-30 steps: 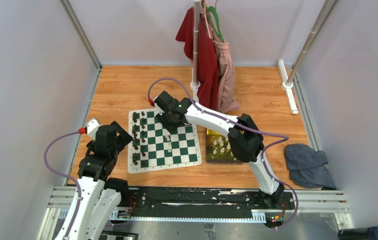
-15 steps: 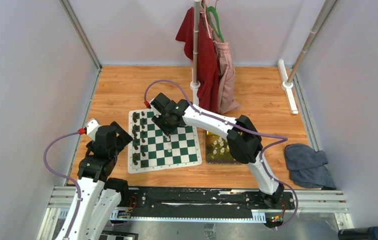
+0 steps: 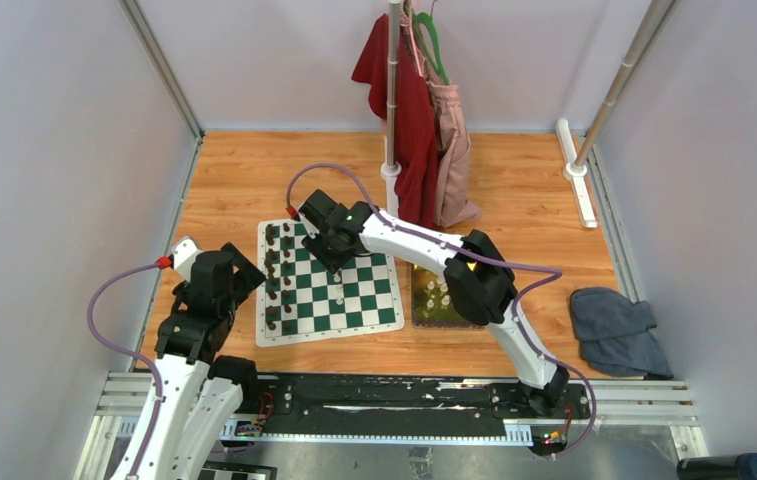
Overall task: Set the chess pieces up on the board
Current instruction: Pick up the chess piece from the chessboard.
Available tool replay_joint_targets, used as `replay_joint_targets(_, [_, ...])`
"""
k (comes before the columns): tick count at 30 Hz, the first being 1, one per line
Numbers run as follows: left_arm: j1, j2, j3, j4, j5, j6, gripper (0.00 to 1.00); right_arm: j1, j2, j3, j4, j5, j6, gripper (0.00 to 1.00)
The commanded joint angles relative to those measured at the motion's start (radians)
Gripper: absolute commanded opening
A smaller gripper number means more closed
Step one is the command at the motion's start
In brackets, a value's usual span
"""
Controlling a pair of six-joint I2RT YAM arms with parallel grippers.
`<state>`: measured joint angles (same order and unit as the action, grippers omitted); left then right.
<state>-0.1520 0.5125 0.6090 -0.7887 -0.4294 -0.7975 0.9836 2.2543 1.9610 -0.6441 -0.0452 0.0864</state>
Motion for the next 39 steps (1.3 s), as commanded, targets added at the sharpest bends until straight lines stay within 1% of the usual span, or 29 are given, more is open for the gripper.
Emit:
replay_joint_targets(1, [0.005, 0.001, -0.004, -0.007, -0.001, -0.006, 1.00, 0.010, 0.033, 0.027, -0.014, -0.013, 0.009, 0.42])
replay_joint_targets(20, [0.005, 0.007, -0.005, -0.007, -0.006, -0.006, 1.00, -0.004, 0.070, 0.034, 0.004, -0.036, 0.009, 0.40])
replay_joint_targets(35, [0.005, 0.017, -0.012, 0.000, -0.011, -0.005, 1.00, -0.020, 0.096, 0.053, 0.004, -0.046, 0.007, 0.33])
replay_joint_targets(39, [0.005, 0.019, -0.015, 0.002, -0.009, -0.003, 1.00, -0.025, 0.098, 0.049, 0.005, -0.046, 0.009, 0.29])
